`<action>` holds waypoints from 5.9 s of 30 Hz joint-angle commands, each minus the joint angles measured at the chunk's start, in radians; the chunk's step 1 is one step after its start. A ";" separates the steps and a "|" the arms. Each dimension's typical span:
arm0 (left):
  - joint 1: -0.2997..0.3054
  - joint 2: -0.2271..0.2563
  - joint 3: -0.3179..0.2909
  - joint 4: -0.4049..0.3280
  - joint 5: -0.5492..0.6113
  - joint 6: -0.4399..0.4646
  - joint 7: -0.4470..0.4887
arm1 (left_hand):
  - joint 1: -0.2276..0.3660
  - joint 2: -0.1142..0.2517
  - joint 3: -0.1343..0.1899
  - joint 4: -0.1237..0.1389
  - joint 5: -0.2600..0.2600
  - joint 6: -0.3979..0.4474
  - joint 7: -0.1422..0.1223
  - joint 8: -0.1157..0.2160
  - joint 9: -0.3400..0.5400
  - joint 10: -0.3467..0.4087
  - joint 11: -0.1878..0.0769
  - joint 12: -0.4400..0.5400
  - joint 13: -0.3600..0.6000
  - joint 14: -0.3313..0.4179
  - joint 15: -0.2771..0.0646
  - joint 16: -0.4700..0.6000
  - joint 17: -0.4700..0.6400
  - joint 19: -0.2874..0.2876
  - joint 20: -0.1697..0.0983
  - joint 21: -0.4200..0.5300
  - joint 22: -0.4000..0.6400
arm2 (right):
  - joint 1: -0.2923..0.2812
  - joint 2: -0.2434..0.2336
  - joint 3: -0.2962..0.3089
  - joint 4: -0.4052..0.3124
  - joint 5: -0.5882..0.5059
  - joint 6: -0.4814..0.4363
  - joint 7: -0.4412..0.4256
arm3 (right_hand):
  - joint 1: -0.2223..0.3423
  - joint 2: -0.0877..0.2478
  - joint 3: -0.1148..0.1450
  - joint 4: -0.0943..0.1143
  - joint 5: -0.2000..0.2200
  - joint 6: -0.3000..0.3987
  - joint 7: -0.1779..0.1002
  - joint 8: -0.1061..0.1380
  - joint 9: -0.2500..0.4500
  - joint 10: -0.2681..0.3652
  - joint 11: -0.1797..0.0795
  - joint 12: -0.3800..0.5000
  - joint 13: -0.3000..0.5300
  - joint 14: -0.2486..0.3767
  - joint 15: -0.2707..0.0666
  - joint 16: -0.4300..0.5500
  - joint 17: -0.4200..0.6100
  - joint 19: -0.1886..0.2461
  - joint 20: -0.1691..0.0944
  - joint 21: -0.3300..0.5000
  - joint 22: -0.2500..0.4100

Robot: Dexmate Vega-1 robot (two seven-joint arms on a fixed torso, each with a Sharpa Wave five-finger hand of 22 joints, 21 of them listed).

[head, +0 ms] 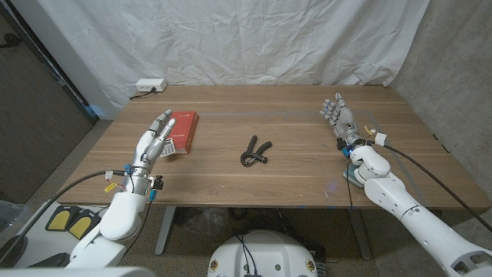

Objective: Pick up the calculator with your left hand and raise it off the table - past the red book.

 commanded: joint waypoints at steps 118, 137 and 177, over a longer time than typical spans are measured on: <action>0.209 -0.070 0.002 -0.151 0.777 0.598 0.688 | 0.280 -0.069 -0.004 -0.167 0.108 0.106 -0.068 -0.021 0.009 0.177 -0.083 -0.021 0.011 0.181 -0.077 -0.009 0.008 0.186 -0.076 0.014 0.011 | -0.013 0.004 0.017 -0.017 0.026 -0.006 -0.002 | 0.006 0.015 -0.004 -0.016 -0.012 0.020 -0.007 -0.002 0.006 0.022 0.001 -0.012 0.004 0.022 -0.002 -0.003 0.005 0.023 -0.002 -0.028 0.007; 0.205 -0.026 0.058 -0.196 0.874 0.874 0.679 | 0.344 -0.066 0.007 -0.193 0.114 0.116 -0.075 -0.012 0.012 0.198 -0.101 -0.017 0.014 0.197 -0.088 -0.004 0.009 0.186 -0.090 0.009 0.013 | -0.018 0.010 0.014 -0.020 0.027 -0.003 -0.002 | 0.005 0.016 -0.006 -0.017 -0.013 0.022 -0.009 -0.002 0.006 0.028 0.001 -0.012 0.004 0.029 -0.003 -0.001 0.005 0.026 0.000 -0.032 0.008; 0.107 0.075 0.207 -0.185 0.824 1.164 0.601 | 0.382 -0.065 0.005 -0.193 0.113 0.086 -0.066 -0.021 0.012 0.168 -0.079 -0.030 0.014 0.162 -0.075 -0.015 0.009 0.162 -0.095 -0.004 0.013 | -0.007 -0.005 0.029 -0.028 0.044 -0.021 0.011 | 0.002 0.018 -0.009 -0.018 -0.016 0.027 -0.009 -0.001 0.006 0.035 0.001 -0.012 0.005 0.037 -0.002 0.000 0.006 0.032 0.000 -0.038 0.008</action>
